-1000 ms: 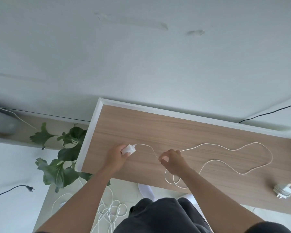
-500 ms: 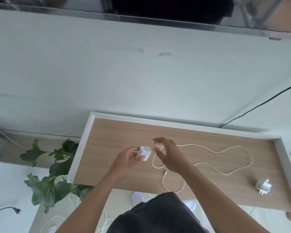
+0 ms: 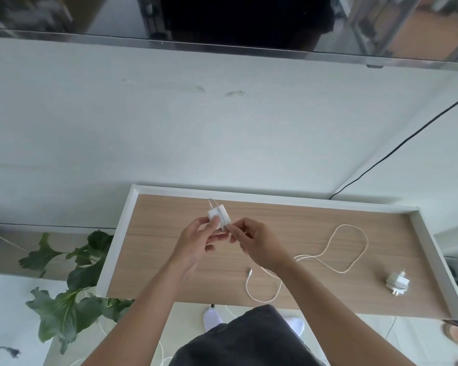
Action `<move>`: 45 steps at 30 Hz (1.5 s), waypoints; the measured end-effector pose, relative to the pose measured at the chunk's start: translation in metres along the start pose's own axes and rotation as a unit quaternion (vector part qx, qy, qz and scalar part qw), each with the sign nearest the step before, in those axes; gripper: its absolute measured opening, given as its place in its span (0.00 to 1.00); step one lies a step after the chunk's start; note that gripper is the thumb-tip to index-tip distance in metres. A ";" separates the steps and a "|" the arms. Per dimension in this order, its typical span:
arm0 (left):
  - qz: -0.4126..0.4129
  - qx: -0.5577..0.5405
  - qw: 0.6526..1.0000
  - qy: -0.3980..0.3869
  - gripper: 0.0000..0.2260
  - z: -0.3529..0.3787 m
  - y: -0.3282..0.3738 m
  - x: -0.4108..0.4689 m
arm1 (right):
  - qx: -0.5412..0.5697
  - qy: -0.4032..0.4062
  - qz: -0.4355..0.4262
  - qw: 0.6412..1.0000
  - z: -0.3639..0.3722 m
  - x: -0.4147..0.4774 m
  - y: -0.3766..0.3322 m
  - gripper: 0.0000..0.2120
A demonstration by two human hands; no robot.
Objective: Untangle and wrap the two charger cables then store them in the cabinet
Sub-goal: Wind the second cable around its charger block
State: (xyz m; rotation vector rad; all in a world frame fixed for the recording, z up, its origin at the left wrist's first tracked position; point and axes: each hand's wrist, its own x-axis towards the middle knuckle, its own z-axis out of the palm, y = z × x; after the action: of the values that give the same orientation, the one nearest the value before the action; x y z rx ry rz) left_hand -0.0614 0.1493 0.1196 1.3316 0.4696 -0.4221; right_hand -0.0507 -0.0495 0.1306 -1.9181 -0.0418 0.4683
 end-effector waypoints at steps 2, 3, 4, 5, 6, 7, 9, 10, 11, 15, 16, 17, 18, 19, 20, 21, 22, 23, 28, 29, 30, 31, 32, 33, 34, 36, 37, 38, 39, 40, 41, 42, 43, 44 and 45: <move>-0.007 -0.034 0.999 -0.010 0.17 0.006 0.003 -0.003 | 0.029 0.007 0.013 0.999 -0.001 -0.001 0.002 0.14; -0.011 -0.049 0.999 -0.015 0.17 0.008 0.003 -0.003 | 0.033 0.008 0.019 0.999 -0.003 -0.001 0.003 0.16; -0.015 -0.064 0.998 -0.022 0.18 0.009 0.003 -0.003 | 0.034 0.008 0.025 0.999 -0.004 -0.002 0.004 0.17; -0.018 -0.075 0.997 -0.027 0.19 0.010 0.003 -0.003 | 0.034 0.008 0.030 0.999 -0.005 -0.003 0.004 0.18; -0.022 -0.083 0.996 -0.030 0.21 0.011 0.003 -0.003 | 0.033 0.008 0.033 0.999 -0.007 -0.004 0.005 0.20; -0.026 -0.087 0.995 -0.032 0.22 0.011 0.002 -0.002 | 0.028 0.010 0.037 0.999 -0.009 -0.005 0.006 0.20; -0.037 -0.088 0.994 -0.045 0.23 0.010 0.002 -0.002 | 0.012 0.014 0.042 0.999 -0.014 -0.007 0.009 0.21; -0.042 -0.085 0.994 -0.056 0.22 0.009 0.002 -0.003 | 0.008 0.010 0.040 0.999 -0.018 -0.007 0.011 0.21; -0.047 -0.081 0.993 -0.067 0.21 0.009 0.003 -0.003 | 0.007 0.002 0.038 0.999 -0.021 -0.008 0.013 0.20; -0.051 -0.068 0.990 -0.110 0.14 0.006 0.005 -0.003 | -0.011 -0.042 0.043 0.998 -0.035 -0.007 0.020 0.18; -0.051 -0.055 0.990 -0.121 0.14 0.005 0.007 -0.003 | -0.021 -0.059 0.042 0.997 -0.040 -0.007 0.020 0.16; -0.051 -0.037 0.989 -0.132 0.15 0.003 0.008 -0.004 | -0.029 -0.080 0.040 0.996 -0.044 -0.007 0.019 0.12; -0.050 -0.019 0.988 -0.144 0.16 0.001 0.009 -0.004 | -0.040 -0.099 0.037 0.994 -0.048 -0.006 0.016 0.09; -0.049 0.002 0.987 -0.156 0.17 -0.001 0.011 -0.003 | -0.055 -0.114 0.036 0.991 -0.053 -0.006 0.013 0.07; -0.046 0.027 0.984 -0.168 0.17 -0.003 0.012 -0.003 | -0.077 -0.120 0.035 0.989 -0.058 -0.005 0.009 0.07; -0.041 0.056 0.981 -0.179 0.16 -0.005 0.015 -0.003 | -0.100 -0.119 0.032 0.987 -0.062 -0.004 0.007 0.07; -0.035 0.089 0.977 -0.192 0.15 -0.006 0.017 -0.004 | -0.119 -0.113 0.029 0.986 -0.065 -0.003 0.005 0.07; -0.028 0.122 0.970 -0.207 0.13 -0.006 0.019 -0.004 | -0.130 -0.102 0.027 0.986 -0.066 0.000 0.004 0.06; 0.019 0.263 0.942 -0.209 0.11 -0.006 0.017 -0.002 | -0.179 -0.031 0.004 0.983 -0.069 0.013 0.000 0.05; 0.024 0.271 0.941 -0.200 0.10 -0.005 0.014 -0.002 | -0.188 -0.023 -0.001 0.982 -0.069 0.014 -0.003 0.05; 0.026 0.270 0.944 -0.190 0.11 -0.005 0.012 -0.002 | -0.194 -0.016 -0.002 0.981 -0.067 0.015 -0.006 0.06; 0.028 0.261 0.948 -0.178 0.14 -0.004 0.011 -0.002 | -0.198 -0.008 0.001 0.980 -0.064 0.016 -0.009 0.08; 0.031 0.253 0.952 -0.167 0.16 -0.003 0.009 0.000 | -0.196 -0.002 0.005 0.980 -0.061 0.016 -0.014 0.09; 0.038 0.246 0.956 -0.154 0.16 -0.002 0.006 0.001 | -0.186 0.004 0.008 0.983 -0.057 0.016 -0.016 0.10; 0.046 0.239 0.960 -0.138 0.14 0.000 0.004 0.002 | -0.169 0.009 0.010 0.986 -0.054 0.018 -0.017 0.10; 0.063 0.234 0.966 -0.092 0.11 0.002 0.001 0.003 | -0.133 0.011 0.013 0.991 -0.048 0.018 -0.019 0.10; 0.070 0.240 0.966 -0.066 0.10 0.003 0.001 0.003 | -0.120 0.006 0.012 0.993 -0.044 0.018 -0.019 0.10; 0.076 0.243 0.966 -0.040 0.10 0.005 0.003 0.002 | -0.112 0.007 0.011 0.994 -0.040 0.018 -0.019 0.09; 0.080 0.238 0.968 -0.013 0.10 0.007 0.004 0.003 | -0.099 0.011 0.010 0.995 -0.036 0.017 -0.020 0.10; 0.081 0.224 0.971 0.013 0.11 0.008 0.005 0.003 | -0.083 0.015 0.013 0.996 -0.032 0.016 -0.021 0.09; 0.079 0.201 0.976 0.032 0.12 0.008 0.006 0.004 | -0.063 0.016 0.016 0.998 -0.027 0.015 -0.023 0.09; 0.074 0.168 0.982 0.046 0.14 0.009 0.007 0.005 | -0.048 0.014 0.016 0.999 -0.023 0.013 -0.026 0.08; 0.069 0.129 0.988 0.055 0.15 0.009 0.008 0.007 | -0.037 0.011 0.017 0.999 -0.019 0.012 -0.027 0.07; 0.067 0.091 0.992 0.064 0.15 0.010 0.010 0.009 | -0.035 0.010 0.019 0.999 -0.016 0.011 -0.027 0.06; 0.068 0.061 0.993 0.074 0.15 0.010 0.012 0.010 | -0.034 0.008 0.022 0.999 -0.014 0.010 -0.027 0.07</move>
State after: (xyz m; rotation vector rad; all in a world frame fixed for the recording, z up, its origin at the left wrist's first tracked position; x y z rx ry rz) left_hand -0.0456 0.1416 0.1253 1.5109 0.4791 -0.2425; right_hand -0.0314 -0.0483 0.1562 -1.9936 -0.0045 0.4869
